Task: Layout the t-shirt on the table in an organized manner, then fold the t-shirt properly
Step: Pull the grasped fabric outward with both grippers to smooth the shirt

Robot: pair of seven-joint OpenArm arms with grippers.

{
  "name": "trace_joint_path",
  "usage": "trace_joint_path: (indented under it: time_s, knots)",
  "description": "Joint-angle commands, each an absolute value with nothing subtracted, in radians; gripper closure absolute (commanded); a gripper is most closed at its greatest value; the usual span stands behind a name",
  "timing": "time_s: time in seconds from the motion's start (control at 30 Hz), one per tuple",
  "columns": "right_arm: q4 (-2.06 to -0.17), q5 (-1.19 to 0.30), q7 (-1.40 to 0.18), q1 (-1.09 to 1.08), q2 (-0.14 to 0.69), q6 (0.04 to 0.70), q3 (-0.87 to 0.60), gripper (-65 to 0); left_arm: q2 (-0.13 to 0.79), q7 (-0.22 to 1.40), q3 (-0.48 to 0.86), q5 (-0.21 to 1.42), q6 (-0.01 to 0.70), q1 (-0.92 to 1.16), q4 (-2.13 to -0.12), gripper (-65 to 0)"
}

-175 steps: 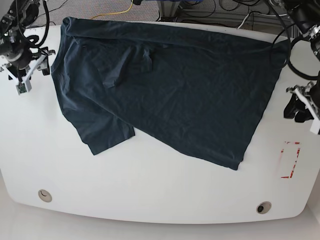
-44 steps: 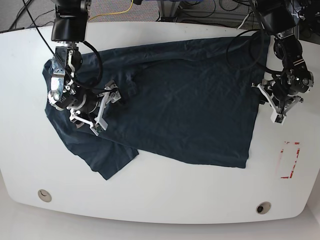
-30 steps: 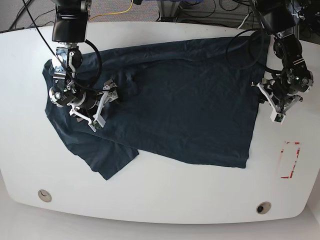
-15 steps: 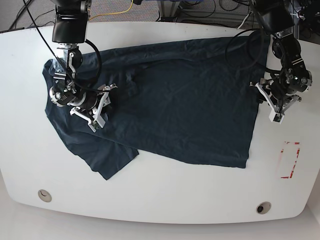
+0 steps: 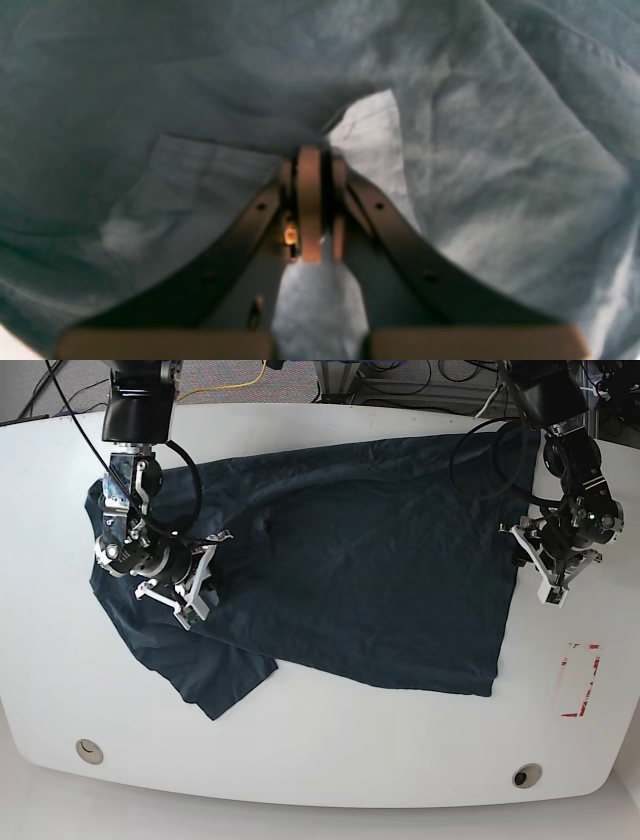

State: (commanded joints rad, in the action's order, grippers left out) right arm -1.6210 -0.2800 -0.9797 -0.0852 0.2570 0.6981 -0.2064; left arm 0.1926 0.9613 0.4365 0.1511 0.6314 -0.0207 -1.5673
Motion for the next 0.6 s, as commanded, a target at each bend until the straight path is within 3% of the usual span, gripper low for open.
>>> trace_joint_path:
  time_s: [0.6]
  knots:
    - [-1.885, -0.28, -1.055, 0.101, 0.265, 0.698, -0.498, 0.0, 0.193, 0.961, 0.369, 0.151, 0.633, -0.022, -1.573, -23.7]
